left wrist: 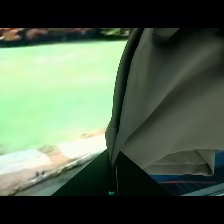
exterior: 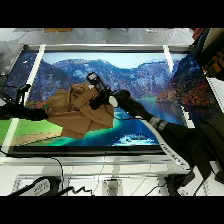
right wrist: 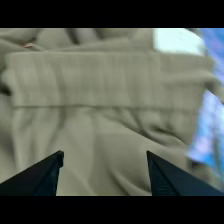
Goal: Fold the clothes and pants, and hang the long-sleeved shirts on hangers.
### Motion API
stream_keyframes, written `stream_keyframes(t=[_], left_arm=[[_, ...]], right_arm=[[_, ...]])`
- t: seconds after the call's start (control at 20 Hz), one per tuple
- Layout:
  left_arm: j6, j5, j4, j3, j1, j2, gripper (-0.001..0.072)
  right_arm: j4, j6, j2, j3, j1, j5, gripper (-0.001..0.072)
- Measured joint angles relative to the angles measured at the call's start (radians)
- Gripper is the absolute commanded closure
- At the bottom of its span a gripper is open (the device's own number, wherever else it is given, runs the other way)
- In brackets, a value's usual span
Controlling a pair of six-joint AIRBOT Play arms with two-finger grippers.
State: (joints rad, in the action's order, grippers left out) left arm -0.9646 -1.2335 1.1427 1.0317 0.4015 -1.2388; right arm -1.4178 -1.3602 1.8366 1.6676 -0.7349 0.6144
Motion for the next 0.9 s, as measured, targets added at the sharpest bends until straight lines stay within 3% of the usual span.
stream_keyframes(t=[0.1, 0.4, 0.9], left_arm=[[0.000, -0.008, 0.015, 0.000, 0.011, 0.002, 0.0692], [0.000, -0.013, 0.031, 0.000, 0.022, 0.002, 0.0692], [0.000, -0.004, -0.047, 0.000, 0.023, 0.002, 0.0693]], right_arm=[[-0.013, 0.021, 0.043, 0.045, -0.040, -0.014, 0.0075], [-0.030, 0.140, 0.127, 0.096, -0.153, -0.146, 0.0083], [-0.101, 0.175, 0.285, 0.223, -0.176, -0.184, 0.0092]])
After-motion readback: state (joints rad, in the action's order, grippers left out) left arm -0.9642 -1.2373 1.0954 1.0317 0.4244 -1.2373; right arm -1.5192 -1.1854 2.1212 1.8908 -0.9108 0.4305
